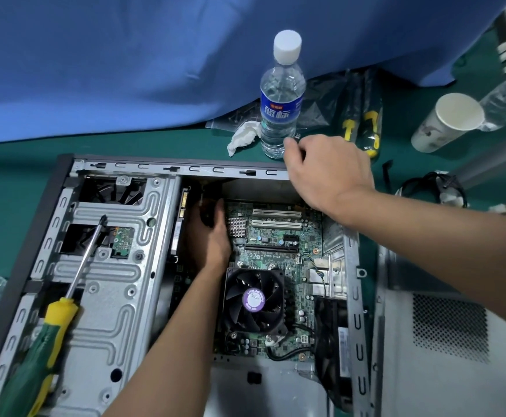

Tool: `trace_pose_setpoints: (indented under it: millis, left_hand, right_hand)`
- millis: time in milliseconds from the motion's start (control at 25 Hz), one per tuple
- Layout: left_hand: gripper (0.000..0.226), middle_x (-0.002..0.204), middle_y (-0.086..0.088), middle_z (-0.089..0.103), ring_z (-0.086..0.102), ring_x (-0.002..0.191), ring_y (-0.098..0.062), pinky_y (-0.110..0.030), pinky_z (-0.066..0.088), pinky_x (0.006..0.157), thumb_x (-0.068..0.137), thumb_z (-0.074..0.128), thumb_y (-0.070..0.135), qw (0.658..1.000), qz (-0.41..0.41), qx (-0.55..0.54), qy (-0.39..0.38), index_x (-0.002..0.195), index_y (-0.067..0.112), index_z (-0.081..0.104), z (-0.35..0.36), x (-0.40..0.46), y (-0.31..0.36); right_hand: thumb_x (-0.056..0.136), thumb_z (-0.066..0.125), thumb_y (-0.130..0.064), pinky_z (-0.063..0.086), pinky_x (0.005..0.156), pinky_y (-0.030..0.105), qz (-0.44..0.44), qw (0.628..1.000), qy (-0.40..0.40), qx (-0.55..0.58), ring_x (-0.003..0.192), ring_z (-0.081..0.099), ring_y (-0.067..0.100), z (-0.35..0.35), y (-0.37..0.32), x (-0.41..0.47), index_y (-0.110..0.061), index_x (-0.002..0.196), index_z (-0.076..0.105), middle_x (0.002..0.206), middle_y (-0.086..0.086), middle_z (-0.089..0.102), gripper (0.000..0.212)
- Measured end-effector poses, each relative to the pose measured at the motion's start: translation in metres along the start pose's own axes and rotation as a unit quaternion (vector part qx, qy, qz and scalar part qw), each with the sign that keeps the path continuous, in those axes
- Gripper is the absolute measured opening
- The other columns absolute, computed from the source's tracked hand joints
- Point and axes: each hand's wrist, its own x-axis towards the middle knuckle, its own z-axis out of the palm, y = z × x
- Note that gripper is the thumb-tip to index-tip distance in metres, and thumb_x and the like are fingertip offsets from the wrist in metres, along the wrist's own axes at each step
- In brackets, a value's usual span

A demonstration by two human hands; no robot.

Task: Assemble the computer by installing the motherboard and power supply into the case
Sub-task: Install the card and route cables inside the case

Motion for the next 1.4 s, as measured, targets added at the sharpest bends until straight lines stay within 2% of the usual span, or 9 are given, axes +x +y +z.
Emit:
trace_pose_setpoints:
  millis: [80,200,400,480,600,880,1120,1200,1400]
  left_hand:
    - [0.035,0.114,-0.014,0.067,0.063,0.107,-0.029,-0.024,0.043,0.085,0.095,0.063,0.030,1.000,-0.012,-0.009,-0.024,0.118,0.004,0.063,-0.002,0.001,-0.002]
    - [0.032,0.104,-0.013,0.072,0.066,0.092,-0.022,-0.014,0.036,0.072,0.089,0.073,0.029,0.997,-0.018,0.013,0.069,0.109,0.004,0.069,0.005,-0.002,0.001]
    - [0.024,0.095,-0.009,0.068,0.057,0.079,-0.008,-0.027,0.046,0.082,0.092,0.068,0.020,0.999,-0.008,0.007,0.051,0.107,0.001,0.068,0.004,-0.002,0.000]
    - [0.031,0.100,-0.009,0.071,0.063,0.084,-0.013,-0.029,0.046,0.082,0.091,0.069,0.030,0.995,-0.005,0.028,0.092,0.108,0.004,0.069,0.003,-0.004,0.002]
    - [0.040,0.110,-0.011,0.072,0.066,0.100,-0.025,-0.015,0.034,0.073,0.090,0.068,0.042,0.995,0.004,0.043,0.094,0.111,0.008,0.069,0.003,-0.006,0.002]
    - [0.035,0.109,-0.012,0.072,0.065,0.099,-0.020,-0.001,0.034,0.069,0.090,0.072,0.030,0.998,-0.002,-0.012,0.068,0.110,0.001,0.071,0.004,-0.005,0.002]
    - [0.037,0.112,-0.013,0.071,0.066,0.104,-0.024,-0.012,0.039,0.084,0.090,0.072,0.029,0.997,-0.002,-0.008,0.073,0.113,0.000,0.069,0.005,-0.004,0.004]
    - [0.033,0.112,-0.014,0.070,0.064,0.106,-0.025,-0.019,0.043,0.091,0.093,0.068,0.025,0.999,0.004,-0.003,0.035,0.115,0.000,0.067,0.003,-0.001,0.001]
    - [0.034,0.115,-0.013,0.067,0.062,0.108,-0.028,-0.011,0.037,0.075,0.094,0.064,0.028,1.000,-0.001,-0.021,-0.021,0.120,0.005,0.061,-0.001,0.004,-0.008]
  right_hand:
    - [0.101,0.028,-0.049,0.034,0.065,0.036,0.000,1.000,0.001,0.002,0.067,0.052,0.031,0.000,0.001,0.000,-0.018,0.068,0.053,0.066,0.003,0.055,0.052]
    - [0.101,0.028,-0.049,0.035,0.066,0.036,0.001,1.000,0.001,0.001,0.067,0.052,0.032,0.000,0.002,0.000,-0.018,0.065,0.050,0.065,0.003,0.054,0.052]
    - [0.101,0.028,-0.049,0.035,0.065,0.036,0.001,1.000,0.003,-0.002,0.068,0.051,0.032,0.000,0.001,0.000,-0.018,0.066,0.050,0.067,0.004,0.055,0.052]
    - [0.101,0.028,-0.049,0.034,0.065,0.036,0.001,1.000,0.002,-0.005,0.068,0.051,0.032,0.001,0.001,0.000,-0.018,0.066,0.050,0.066,0.004,0.054,0.052]
    - [0.101,0.028,-0.049,0.033,0.064,0.035,-0.001,1.000,0.003,-0.005,0.066,0.051,0.031,0.001,0.001,0.000,-0.017,0.065,0.050,0.062,0.001,0.051,0.052]
    - [0.101,0.028,-0.049,0.032,0.063,0.035,0.000,1.000,0.007,-0.011,0.063,0.049,0.030,0.002,0.003,0.001,-0.017,0.064,0.050,0.059,-0.001,0.048,0.053]
    - [0.101,0.027,-0.049,0.036,0.064,0.035,-0.001,1.000,0.007,-0.007,0.065,0.054,0.031,0.001,0.002,0.001,-0.018,0.063,0.048,0.064,0.003,0.056,0.053]
    - [0.101,0.027,-0.049,0.037,0.064,0.036,0.000,1.000,0.005,-0.008,0.065,0.054,0.031,0.000,0.002,0.002,-0.018,0.063,0.048,0.064,0.003,0.056,0.053]
    - [0.101,0.028,-0.049,0.038,0.064,0.036,-0.001,1.000,0.001,-0.005,0.064,0.054,0.030,0.000,0.002,-0.001,-0.017,0.062,0.048,0.061,0.003,0.055,0.054]
